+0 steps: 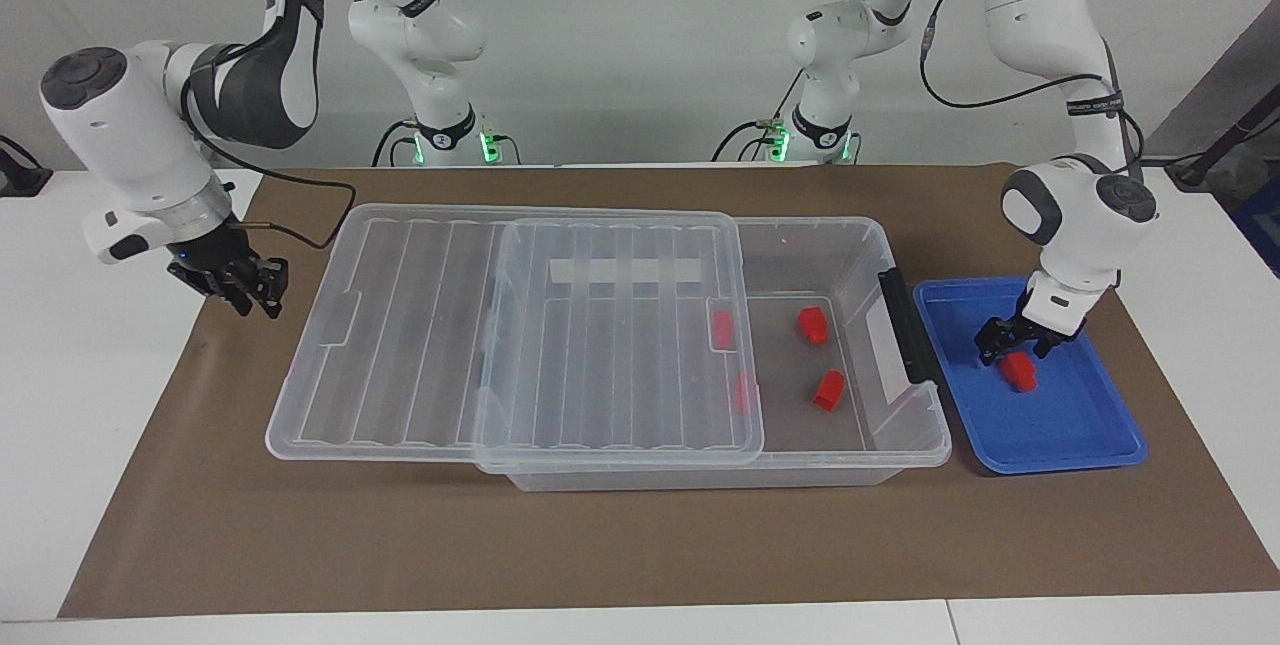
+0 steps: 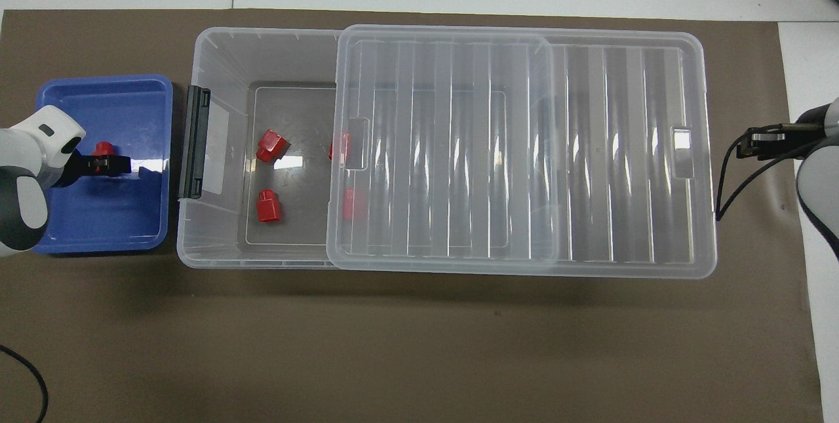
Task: Place red block in blue tray from box
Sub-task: 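Release the red block in the blue tray while the right gripper grasps the lid, then slide the clear lid back over the box with the right gripper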
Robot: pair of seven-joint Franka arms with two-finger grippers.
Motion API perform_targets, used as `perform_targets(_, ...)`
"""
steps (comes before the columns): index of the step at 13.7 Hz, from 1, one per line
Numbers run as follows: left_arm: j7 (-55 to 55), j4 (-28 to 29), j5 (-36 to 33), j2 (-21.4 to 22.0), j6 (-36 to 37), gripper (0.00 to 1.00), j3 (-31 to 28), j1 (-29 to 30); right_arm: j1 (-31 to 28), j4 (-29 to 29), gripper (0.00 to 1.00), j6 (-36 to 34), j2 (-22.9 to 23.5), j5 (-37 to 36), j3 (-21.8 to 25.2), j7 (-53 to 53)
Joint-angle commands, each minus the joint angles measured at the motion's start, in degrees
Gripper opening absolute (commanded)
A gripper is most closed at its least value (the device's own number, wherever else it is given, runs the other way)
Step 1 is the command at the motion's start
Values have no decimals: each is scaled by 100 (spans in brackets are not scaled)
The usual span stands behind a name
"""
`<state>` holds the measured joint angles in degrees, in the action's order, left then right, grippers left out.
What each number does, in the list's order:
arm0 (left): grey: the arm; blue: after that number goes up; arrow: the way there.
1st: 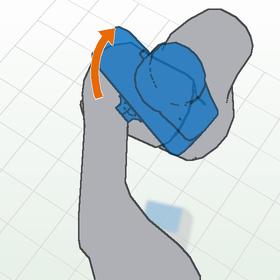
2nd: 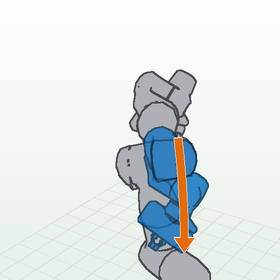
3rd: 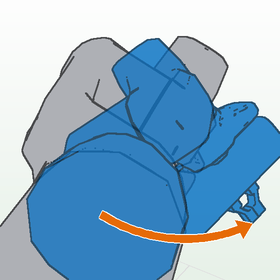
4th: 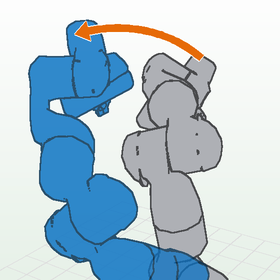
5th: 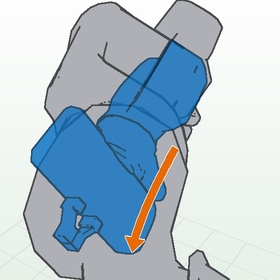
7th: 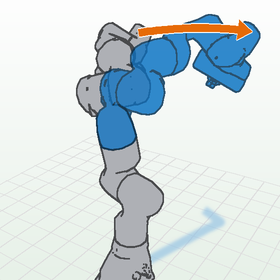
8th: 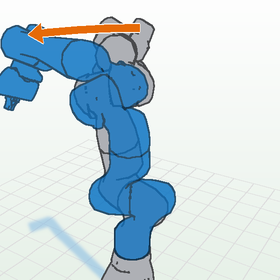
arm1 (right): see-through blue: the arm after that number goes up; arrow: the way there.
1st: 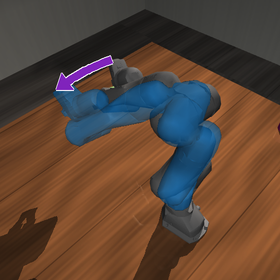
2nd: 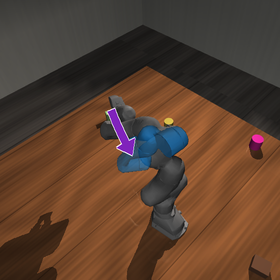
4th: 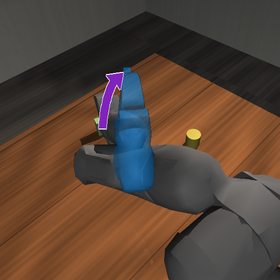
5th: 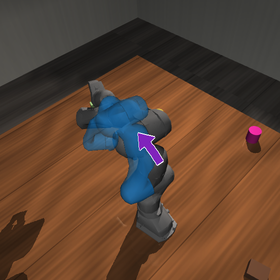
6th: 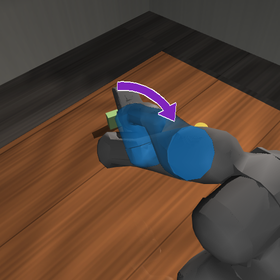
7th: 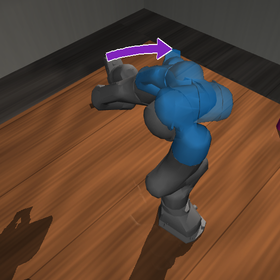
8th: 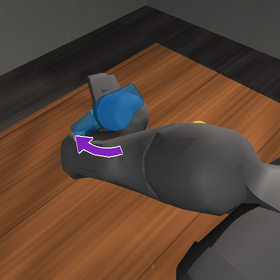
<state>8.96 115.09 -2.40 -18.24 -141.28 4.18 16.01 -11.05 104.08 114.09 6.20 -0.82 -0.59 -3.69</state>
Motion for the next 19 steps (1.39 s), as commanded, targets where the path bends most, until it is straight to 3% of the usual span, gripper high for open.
perform_targets(1,106,-827,11,4,1098,100,13,-45,-21,156,0,236,-39,-50,-55,-80)
perform_targets(11,97,-3281,72,637,5187,100,101,-598,840,385,0,597,-31,-23,-82,246)
perform_targets(14,35,-3221,90,1303,5461,100,118,-941,1068,367,0,510,-39,56,-169,228)
perform_targets(19,35,-2501,73,1771,5550,100,109,-1381,1903,367,0,474,-66,56,-187,974)
